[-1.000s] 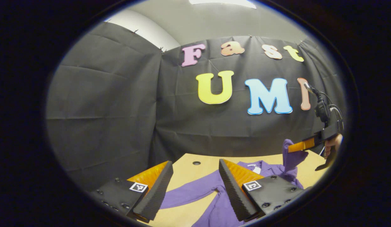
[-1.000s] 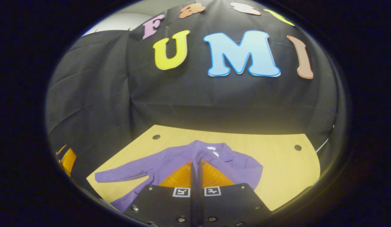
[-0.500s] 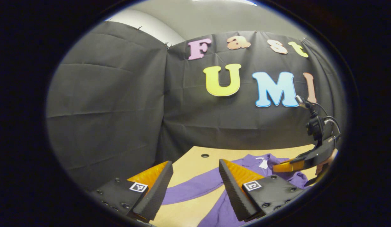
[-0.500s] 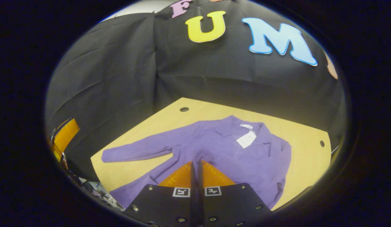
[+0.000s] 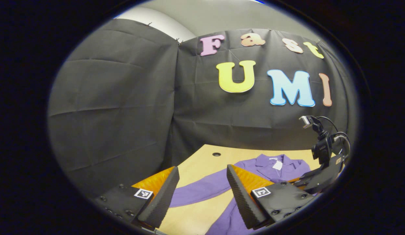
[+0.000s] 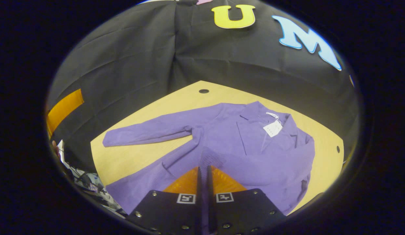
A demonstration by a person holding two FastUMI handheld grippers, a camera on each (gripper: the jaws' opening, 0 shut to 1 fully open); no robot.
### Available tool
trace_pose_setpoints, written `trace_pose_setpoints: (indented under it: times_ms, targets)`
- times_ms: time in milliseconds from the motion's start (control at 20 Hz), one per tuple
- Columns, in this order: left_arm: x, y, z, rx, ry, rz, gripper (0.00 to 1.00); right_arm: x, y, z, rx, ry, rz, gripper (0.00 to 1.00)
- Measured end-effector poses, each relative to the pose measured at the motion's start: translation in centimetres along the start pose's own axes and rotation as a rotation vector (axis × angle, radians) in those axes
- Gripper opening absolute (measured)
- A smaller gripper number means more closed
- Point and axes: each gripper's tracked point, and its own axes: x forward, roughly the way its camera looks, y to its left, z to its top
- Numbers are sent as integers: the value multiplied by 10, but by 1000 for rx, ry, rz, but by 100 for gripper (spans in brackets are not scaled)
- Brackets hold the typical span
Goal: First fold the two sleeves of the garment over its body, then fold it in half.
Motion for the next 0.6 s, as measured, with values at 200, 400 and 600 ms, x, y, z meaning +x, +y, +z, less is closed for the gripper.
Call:
trace_pose_setpoints:
  times_ms: [200,400,600]
  targets:
    - [3,-1,-3,-4,4,-1,94,-4,4,1,26,0,14,29]
    - [9,-5,-12,-13,23,-8,94,-12,5,8,35,-32,10,66]
    - [18,-3,-26,-32,57,6,94,-31,-8,25,40,-102,-41,96]
